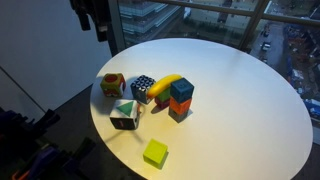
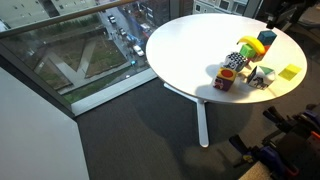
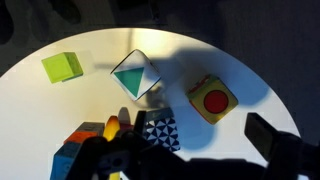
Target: Put the blue block on the orange block
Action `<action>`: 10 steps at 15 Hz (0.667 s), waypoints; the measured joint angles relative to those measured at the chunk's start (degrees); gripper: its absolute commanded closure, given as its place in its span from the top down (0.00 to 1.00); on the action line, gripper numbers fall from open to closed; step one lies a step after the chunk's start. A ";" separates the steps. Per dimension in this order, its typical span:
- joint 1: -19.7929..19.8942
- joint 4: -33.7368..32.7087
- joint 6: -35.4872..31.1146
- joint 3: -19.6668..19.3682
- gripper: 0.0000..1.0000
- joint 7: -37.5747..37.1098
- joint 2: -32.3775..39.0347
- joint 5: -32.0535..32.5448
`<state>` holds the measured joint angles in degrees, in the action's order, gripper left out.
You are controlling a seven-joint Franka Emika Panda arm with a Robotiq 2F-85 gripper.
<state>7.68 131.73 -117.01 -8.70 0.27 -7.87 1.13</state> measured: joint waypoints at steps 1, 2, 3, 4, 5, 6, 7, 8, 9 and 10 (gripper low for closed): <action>0.00 0.25 -0.06 0.02 1.00 0.01 -0.97 0.00; 0.00 0.39 -0.18 0.07 1.00 0.01 -1.81 0.00; 0.00 0.45 -0.38 0.13 1.00 0.01 -2.61 0.00; 0.00 0.51 -0.84 0.21 1.00 0.01 -3.35 0.00; 0.00 0.55 -1.47 0.31 1.00 0.01 -4.05 0.00; -0.01 0.59 -2.22 0.42 1.00 0.01 -4.75 -0.01; -0.03 0.63 -2.81 0.52 1.00 0.03 -5.34 -0.04; -0.09 0.67 -3.32 0.62 1.00 0.15 -5.98 -0.10; -0.21 0.74 -3.82 0.68 1.00 0.42 -6.62 -0.17; -0.36 0.89 -4.25 0.74 1.00 0.89 -7.33 -0.26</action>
<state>7.32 132.61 -121.26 -7.96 1.16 -15.20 0.87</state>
